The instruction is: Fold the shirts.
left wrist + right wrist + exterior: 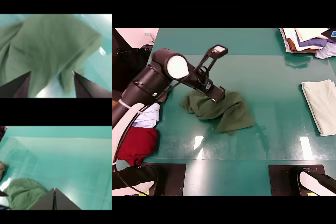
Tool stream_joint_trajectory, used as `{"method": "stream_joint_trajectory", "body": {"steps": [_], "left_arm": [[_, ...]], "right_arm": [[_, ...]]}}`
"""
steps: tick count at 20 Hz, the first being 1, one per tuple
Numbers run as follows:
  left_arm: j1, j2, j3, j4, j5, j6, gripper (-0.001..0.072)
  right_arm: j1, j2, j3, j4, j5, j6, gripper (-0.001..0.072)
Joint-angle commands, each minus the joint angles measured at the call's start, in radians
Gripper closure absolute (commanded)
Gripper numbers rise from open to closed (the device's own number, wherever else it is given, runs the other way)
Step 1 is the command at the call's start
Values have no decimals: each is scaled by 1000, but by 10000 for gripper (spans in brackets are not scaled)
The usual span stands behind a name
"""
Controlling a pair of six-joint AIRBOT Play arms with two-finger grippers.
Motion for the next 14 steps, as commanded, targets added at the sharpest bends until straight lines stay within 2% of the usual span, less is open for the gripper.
{"method": "stream_joint_trajectory", "body": {"steps": [1, 4, 8, 11, 14], "left_arm": [[94, 14, -18, 28, -46, 20, 100], [291, 101, -34, 25, -87, 24, 100], [513, 180, -233, -63, -72, 24, 100], [604, 203, -435, -181, 0, 32, 99], [621, 203, -607, -196, 94, 32, 99]], "right_arm": [[-1, 0, 1, 0, 23, 0, 694], [-1, 0, 1, 0, 25, 0, 694], [-1, 0, 1, 0, 24, 0, 694], [-1, -1, 1, 0, 24, 0, 694], [-1, -1, 1, 0, 21, 0, 694]]}}
